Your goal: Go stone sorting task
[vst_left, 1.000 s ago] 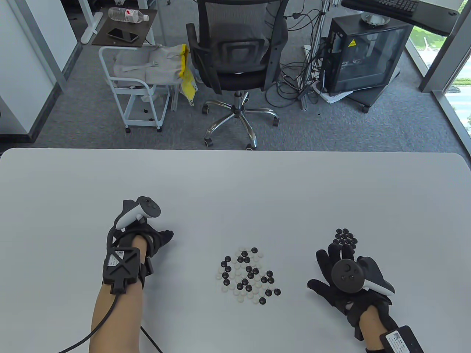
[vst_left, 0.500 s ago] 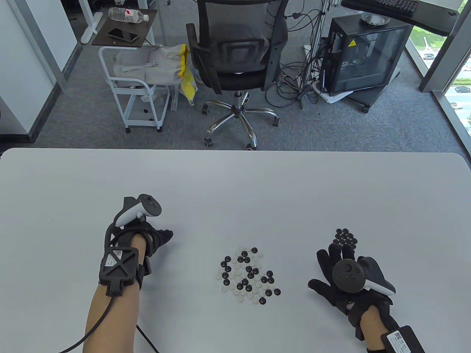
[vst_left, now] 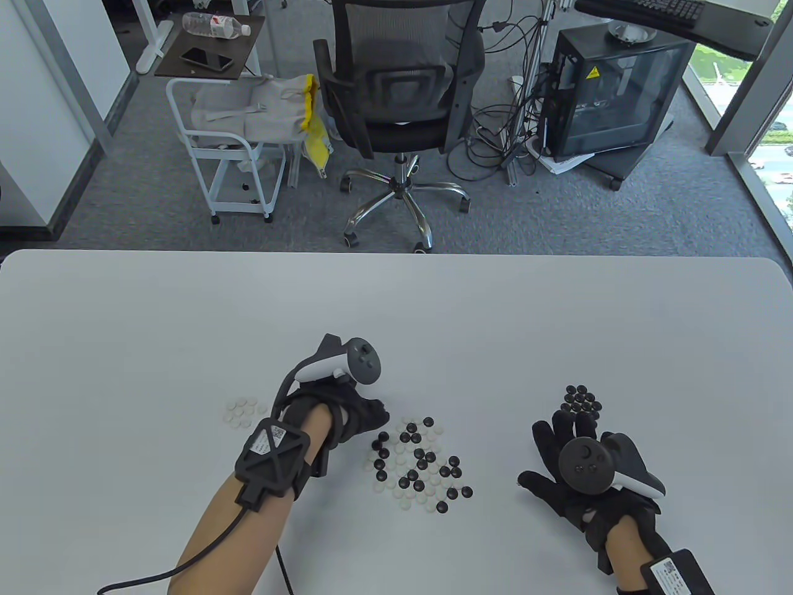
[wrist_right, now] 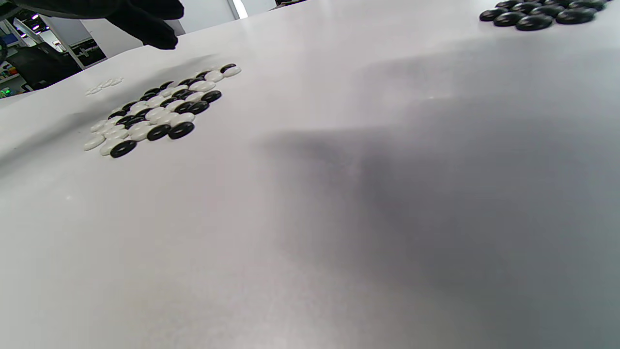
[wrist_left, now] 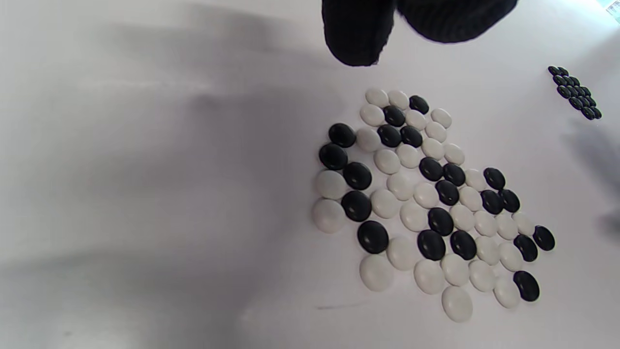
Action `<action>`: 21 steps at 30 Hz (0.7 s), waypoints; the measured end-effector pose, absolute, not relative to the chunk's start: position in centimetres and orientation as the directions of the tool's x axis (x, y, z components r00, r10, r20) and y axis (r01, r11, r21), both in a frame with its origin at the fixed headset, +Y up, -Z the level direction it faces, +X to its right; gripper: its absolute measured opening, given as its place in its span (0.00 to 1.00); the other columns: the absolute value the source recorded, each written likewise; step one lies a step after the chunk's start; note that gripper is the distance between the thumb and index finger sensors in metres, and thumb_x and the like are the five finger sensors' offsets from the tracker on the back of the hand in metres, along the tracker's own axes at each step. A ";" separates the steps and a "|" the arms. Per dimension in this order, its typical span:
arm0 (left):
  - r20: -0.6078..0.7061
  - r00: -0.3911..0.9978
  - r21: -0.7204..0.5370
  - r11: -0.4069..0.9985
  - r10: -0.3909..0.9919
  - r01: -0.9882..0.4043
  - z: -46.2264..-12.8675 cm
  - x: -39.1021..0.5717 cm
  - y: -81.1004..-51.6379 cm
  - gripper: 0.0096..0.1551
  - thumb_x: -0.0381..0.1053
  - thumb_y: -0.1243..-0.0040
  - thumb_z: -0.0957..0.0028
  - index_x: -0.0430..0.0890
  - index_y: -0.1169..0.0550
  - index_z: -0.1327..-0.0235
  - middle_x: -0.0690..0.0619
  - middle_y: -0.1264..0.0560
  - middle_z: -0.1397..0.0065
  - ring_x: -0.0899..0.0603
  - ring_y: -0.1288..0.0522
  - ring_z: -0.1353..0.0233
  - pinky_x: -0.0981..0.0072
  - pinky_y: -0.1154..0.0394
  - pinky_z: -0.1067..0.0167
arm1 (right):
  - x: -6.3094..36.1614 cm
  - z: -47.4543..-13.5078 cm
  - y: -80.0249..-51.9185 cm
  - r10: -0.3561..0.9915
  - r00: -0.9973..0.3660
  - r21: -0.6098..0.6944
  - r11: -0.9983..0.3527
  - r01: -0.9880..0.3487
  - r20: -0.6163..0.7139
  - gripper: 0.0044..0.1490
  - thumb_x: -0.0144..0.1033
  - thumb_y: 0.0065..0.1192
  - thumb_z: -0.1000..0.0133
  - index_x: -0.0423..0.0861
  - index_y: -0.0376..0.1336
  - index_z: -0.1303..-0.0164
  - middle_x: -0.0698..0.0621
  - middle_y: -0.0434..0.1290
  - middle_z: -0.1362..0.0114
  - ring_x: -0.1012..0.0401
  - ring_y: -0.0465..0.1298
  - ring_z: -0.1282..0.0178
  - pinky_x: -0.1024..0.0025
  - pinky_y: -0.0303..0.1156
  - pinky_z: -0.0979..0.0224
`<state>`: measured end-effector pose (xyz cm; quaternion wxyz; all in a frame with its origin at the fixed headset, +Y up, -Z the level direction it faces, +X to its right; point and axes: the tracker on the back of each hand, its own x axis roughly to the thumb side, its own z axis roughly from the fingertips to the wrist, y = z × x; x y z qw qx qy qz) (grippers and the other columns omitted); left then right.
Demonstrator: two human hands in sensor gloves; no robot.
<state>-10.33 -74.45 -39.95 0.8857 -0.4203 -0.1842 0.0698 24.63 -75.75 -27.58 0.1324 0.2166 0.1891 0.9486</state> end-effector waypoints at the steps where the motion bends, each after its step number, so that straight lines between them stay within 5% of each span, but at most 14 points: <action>1: 0.276 0.918 -0.775 0.631 0.284 0.038 -40.0 -9.6 -75.0 0.39 0.65 0.60 0.44 0.57 0.37 0.16 0.35 0.75 0.18 0.24 0.81 0.26 0.16 0.73 0.41 | 24.6 -27.6 -75.7 0.334 -0.871 0.417 -0.893 -0.169 0.361 0.56 0.54 0.43 0.30 0.26 0.31 0.13 0.16 0.26 0.19 0.22 0.23 0.28 0.12 0.26 0.39; 13: 0.284 0.932 -0.765 0.639 0.226 0.078 -40.7 -8.2 -77.2 0.39 0.65 0.61 0.44 0.60 0.41 0.16 0.36 0.77 0.19 0.25 0.82 0.27 0.16 0.74 0.41 | 25.1 -27.5 -75.6 0.334 -0.874 0.411 -0.895 -0.176 0.354 0.56 0.54 0.43 0.30 0.26 0.31 0.13 0.16 0.26 0.19 0.22 0.23 0.28 0.12 0.26 0.39; 21: 0.077 0.989 -0.769 0.639 0.128 -0.023 -41.6 -16.6 -76.2 0.38 0.64 0.60 0.45 0.58 0.35 0.18 0.38 0.76 0.19 0.25 0.82 0.27 0.16 0.74 0.41 | 25.3 -27.5 -75.5 0.334 -0.872 0.404 -0.897 -0.178 0.357 0.56 0.54 0.43 0.30 0.26 0.32 0.13 0.16 0.26 0.19 0.22 0.23 0.28 0.12 0.26 0.39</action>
